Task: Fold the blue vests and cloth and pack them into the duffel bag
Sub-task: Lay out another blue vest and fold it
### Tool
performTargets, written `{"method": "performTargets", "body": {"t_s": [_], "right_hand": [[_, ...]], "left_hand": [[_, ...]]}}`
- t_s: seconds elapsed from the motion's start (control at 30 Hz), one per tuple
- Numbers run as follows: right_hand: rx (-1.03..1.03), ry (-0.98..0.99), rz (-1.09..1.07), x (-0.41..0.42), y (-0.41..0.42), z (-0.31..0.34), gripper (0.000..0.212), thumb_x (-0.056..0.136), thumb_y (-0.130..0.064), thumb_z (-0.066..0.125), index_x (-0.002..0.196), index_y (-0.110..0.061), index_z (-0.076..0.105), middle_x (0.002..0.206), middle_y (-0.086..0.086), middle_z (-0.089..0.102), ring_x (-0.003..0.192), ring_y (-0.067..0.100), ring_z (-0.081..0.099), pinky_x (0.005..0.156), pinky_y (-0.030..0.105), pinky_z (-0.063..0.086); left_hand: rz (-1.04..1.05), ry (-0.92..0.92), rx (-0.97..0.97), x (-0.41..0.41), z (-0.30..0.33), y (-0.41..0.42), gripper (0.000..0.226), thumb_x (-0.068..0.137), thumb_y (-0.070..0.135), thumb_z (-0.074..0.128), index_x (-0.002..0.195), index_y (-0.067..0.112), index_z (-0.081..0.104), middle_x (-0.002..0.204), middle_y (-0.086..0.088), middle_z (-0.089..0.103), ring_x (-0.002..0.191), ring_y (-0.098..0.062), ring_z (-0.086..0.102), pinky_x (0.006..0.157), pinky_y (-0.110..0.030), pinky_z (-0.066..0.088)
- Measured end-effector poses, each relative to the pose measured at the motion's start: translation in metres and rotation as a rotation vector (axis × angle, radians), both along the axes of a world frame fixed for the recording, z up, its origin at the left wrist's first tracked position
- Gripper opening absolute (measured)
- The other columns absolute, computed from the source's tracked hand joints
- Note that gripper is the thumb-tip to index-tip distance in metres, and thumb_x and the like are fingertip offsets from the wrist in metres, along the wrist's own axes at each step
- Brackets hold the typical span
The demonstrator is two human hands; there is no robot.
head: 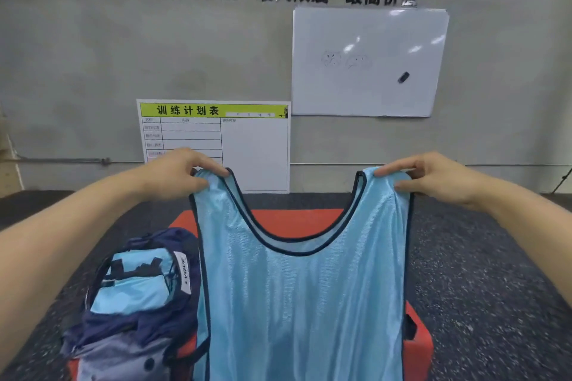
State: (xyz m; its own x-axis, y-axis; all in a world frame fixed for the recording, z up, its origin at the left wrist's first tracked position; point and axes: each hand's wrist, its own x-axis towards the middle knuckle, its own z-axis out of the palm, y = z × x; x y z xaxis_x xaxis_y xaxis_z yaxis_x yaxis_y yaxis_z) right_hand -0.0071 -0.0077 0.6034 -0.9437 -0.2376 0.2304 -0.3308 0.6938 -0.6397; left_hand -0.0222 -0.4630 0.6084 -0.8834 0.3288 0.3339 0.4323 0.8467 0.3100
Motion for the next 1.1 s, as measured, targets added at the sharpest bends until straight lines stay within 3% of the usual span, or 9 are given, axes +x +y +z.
{"method": "performTargets", "body": {"t_s": [0.1, 0.2, 0.3, 0.4, 0.47, 0.67, 0.77, 0.9, 1.1], "right_hand": [[0.052, 0.018, -0.018, -0.026, -0.001, -0.019, 0.039, 0.098, -0.007, 0.065, 0.115, -0.041, 0.074, 0.091, -0.022, 0.076, 0.077, -0.006, 0.068, 0.069, 0.007, 0.047], [0.112, 0.019, -0.033, -0.055, -0.004, -0.040, 0.039, 0.100, -0.002, 0.060, 0.117, -0.036, 0.068, 0.057, -0.033, 0.061, 0.056, -0.011, 0.057, 0.056, 0.006, 0.041], [0.128, 0.002, -0.028, -0.091, -0.005, -0.067, 0.045, 0.099, -0.001, 0.061, 0.117, -0.042, 0.070, 0.086, -0.020, 0.075, 0.078, -0.005, 0.069, 0.073, 0.012, 0.052], [0.157, 0.005, -0.024, -0.134, -0.004, -0.099, 0.050, 0.096, 0.003, 0.062, 0.115, -0.042, 0.071, 0.104, -0.020, 0.071, 0.077, -0.003, 0.065, 0.072, 0.015, 0.051], [0.171, 0.007, -0.031, -0.164, -0.005, -0.123, 0.057, 0.092, 0.004, 0.062, 0.111, -0.049, 0.071, 0.118, -0.019, 0.069, 0.091, 0.014, 0.069, 0.085, 0.037, 0.057], [0.253, -0.090, -0.046, -0.262, -0.003, -0.207, 0.061, 0.085, 0.011, 0.058, 0.123, -0.033, 0.073, 0.120, -0.016, 0.067, 0.095, -0.011, 0.061, 0.078, 0.005, 0.043], [0.314, -0.073, -0.059, -0.313, -0.008, -0.244, 0.062, 0.083, 0.012, 0.052, 0.125, -0.029, 0.071, 0.116, -0.015, 0.064, 0.102, 0.004, 0.059, 0.077, 0.001, 0.037], [0.400, 0.022, -0.110, -0.403, -0.014, -0.256, 0.062, 0.082, 0.010, 0.049, 0.128, -0.024, 0.071, 0.131, -0.001, 0.064, 0.121, 0.021, 0.057, 0.095, 0.021, 0.040], [0.542, 0.089, -0.210, -0.499, -0.048, -0.253, 0.068, 0.100, -0.017, 0.058, 0.160, -0.017, 0.027, 0.169, 0.007, 0.017, 0.155, 0.030, 0.018, 0.126, 0.041, 0.020]], "left_hand": [[0.008, -0.009, -0.015, -0.027, -0.018, 0.001, 0.049, 0.091, -0.001, 0.056, 0.112, 0.040, 0.073, 0.105, 0.028, 0.066, 0.080, 0.016, 0.056, 0.068, -0.007, 0.039], [0.043, -0.004, -0.033, -0.064, -0.042, -0.002, 0.043, 0.094, 0.004, 0.058, 0.097, 0.042, 0.077, 0.112, 0.016, 0.069, 0.094, -0.007, 0.062, 0.084, -0.031, 0.050], [0.064, -0.015, -0.022, -0.101, -0.068, -0.003, 0.040, 0.093, 0.004, 0.061, 0.081, 0.038, 0.078, 0.093, 0.004, 0.074, 0.086, -0.021, 0.065, 0.082, -0.039, 0.054], [0.079, -0.041, -0.015, -0.137, -0.100, 0.003, 0.037, 0.095, 0.003, 0.058, 0.086, 0.033, 0.079, 0.077, -0.008, 0.069, 0.057, -0.001, 0.056, 0.056, -0.014, 0.043], [0.087, -0.057, -0.014, -0.164, -0.127, 0.004, 0.033, 0.096, 0.003, 0.059, 0.093, 0.030, 0.078, 0.072, 0.001, 0.066, 0.056, 0.004, 0.053, 0.054, -0.009, 0.037], [0.061, -0.195, -0.028, -0.260, -0.220, 0.002, 0.024, 0.099, 0.013, 0.060, 0.112, 0.026, 0.076, 0.117, 0.011, 0.069, 0.109, -0.012, 0.062, 0.091, -0.023, 0.040], [0.106, -0.238, -0.079, -0.313, -0.253, 0.006, 0.026, 0.102, 0.015, 0.053, 0.117, 0.018, 0.075, 0.122, 0.004, 0.070, 0.116, -0.018, 0.061, 0.096, -0.026, 0.042], [0.182, -0.231, -0.108, -0.392, -0.254, 0.014, 0.033, 0.104, 0.019, 0.047, 0.127, 0.013, 0.069, 0.133, -0.007, 0.065, 0.127, -0.030, 0.056, 0.106, -0.037, 0.043], [0.321, -0.206, -0.346, -0.457, -0.247, 0.042, 0.066, 0.104, 0.046, 0.042, 0.161, 0.035, 0.011, 0.170, 0.000, -0.004, 0.155, -0.031, 0.000, 0.123, -0.051, 0.012]]}}
